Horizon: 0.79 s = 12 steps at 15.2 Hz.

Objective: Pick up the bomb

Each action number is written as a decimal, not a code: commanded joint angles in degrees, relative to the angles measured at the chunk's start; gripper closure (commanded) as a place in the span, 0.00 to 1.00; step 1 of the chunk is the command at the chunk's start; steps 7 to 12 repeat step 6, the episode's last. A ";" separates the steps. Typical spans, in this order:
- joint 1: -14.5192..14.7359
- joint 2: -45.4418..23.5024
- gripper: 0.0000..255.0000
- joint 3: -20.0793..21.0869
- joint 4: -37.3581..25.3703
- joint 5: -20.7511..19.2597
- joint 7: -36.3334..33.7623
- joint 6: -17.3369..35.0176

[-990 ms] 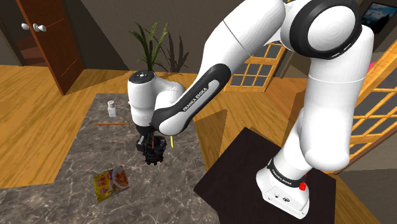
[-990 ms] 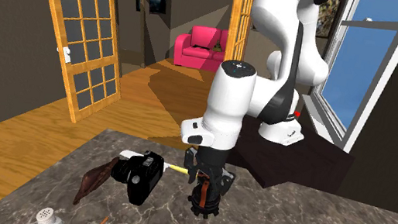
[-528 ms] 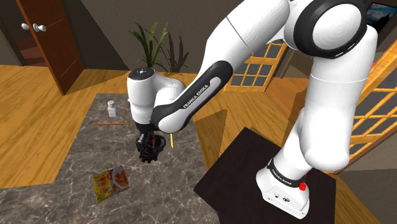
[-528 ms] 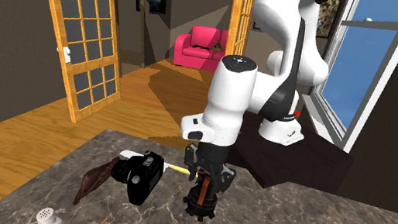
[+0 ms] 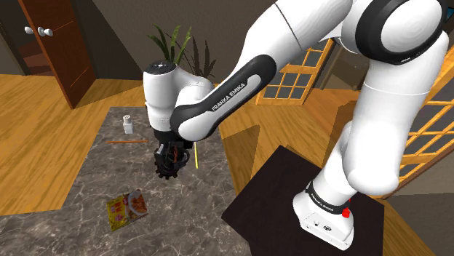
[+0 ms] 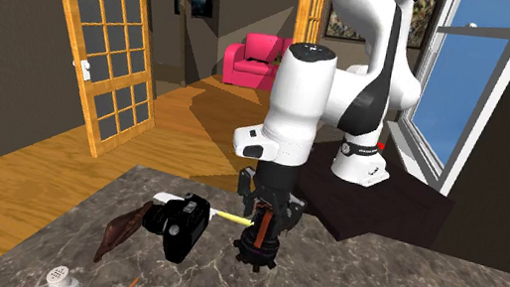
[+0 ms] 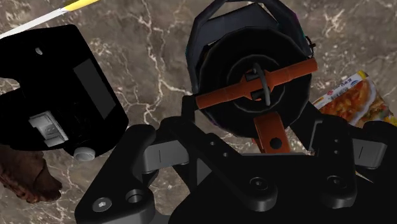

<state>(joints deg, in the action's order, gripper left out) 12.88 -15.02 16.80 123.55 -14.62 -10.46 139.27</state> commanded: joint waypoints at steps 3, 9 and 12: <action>-0.32 2.19 1.00 0.55 -0.62 1.45 1.15 -2.60; -0.40 2.79 1.00 0.67 -0.81 1.85 1.48 -3.35; -0.40 2.79 1.00 0.67 -0.81 1.85 1.48 -3.35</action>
